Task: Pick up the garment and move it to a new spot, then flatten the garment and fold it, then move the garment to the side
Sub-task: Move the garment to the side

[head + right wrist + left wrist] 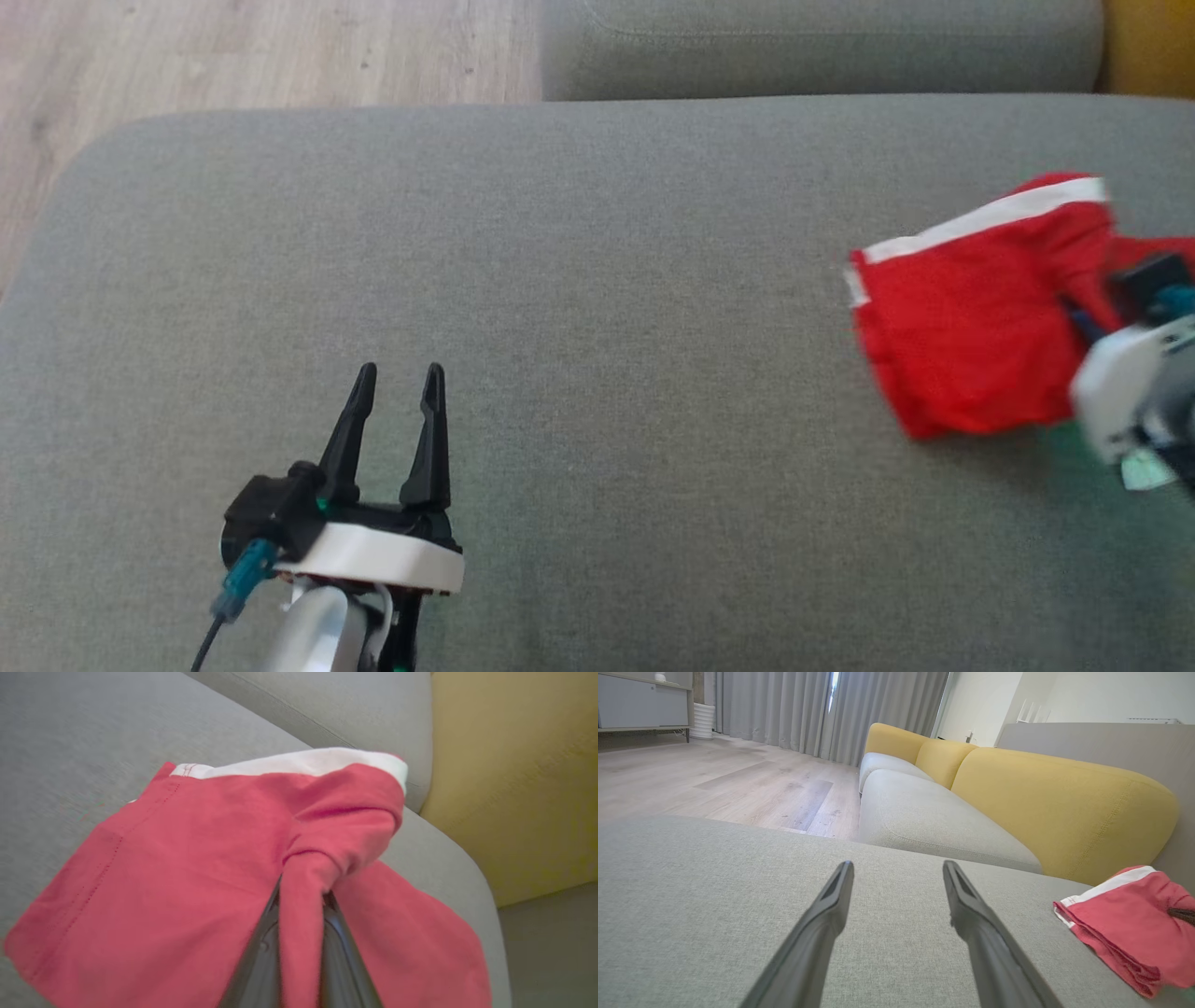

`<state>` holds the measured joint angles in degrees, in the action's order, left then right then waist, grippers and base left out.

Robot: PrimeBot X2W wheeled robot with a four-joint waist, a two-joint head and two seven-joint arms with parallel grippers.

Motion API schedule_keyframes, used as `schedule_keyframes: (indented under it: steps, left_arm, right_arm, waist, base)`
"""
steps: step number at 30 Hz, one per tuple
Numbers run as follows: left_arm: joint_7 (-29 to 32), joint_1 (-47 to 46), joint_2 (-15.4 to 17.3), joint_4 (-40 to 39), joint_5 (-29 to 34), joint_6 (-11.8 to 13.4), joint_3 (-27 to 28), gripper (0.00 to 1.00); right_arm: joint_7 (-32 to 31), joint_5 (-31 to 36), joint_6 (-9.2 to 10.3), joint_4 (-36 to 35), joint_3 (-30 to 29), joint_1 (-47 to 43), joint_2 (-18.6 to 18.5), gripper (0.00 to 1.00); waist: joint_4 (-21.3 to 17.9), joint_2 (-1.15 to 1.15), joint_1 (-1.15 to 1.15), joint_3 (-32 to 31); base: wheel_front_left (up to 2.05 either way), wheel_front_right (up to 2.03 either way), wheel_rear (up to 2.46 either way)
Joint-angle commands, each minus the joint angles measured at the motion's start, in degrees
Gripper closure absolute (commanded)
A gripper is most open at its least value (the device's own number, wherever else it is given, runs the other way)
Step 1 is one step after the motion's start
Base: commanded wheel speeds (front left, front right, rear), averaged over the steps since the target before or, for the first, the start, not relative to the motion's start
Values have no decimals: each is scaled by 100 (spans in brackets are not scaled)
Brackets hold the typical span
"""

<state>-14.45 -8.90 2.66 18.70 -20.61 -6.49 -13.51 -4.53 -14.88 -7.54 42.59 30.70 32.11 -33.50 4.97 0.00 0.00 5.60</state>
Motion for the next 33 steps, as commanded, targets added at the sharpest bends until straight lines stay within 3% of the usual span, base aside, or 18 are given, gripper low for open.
schedule_keyframes:
  steps: [1,6,11,20,33]
  left_arm:
    - [-55,-187,21,-191,47,1,184,0]
    - [-55,-270,21,-209,73,-21,187,0]
    - [-55,-423,21,-207,99,-46,196,0]
    - [-55,-713,21,-190,128,-80,146,0]
    - [-55,-804,21,-111,146,-97,159,0]
  right_arm:
    - [-133,-146,5,-256,95,-61,-379,100]
    - [-749,-709,5,-759,380,-235,-1537,100]
    - [-1009,-958,5,-789,340,-117,-2124,100]
    - [-1051,-845,5,-238,-179,91,-1995,100]
    - [-1243,-285,5,340,-811,-17,-1563,100]
  waist:
    - [-13,0,0,47]
    - [-34,0,0,234]
    - [-34,0,0,507]
    - [89,0,0,986]
    - [156,0,0,1022]
  base:
    - [0,0,0]
    - [0,0,0]
    - [0,0,0]
    - [0,0,0]
    - [0,0,0]
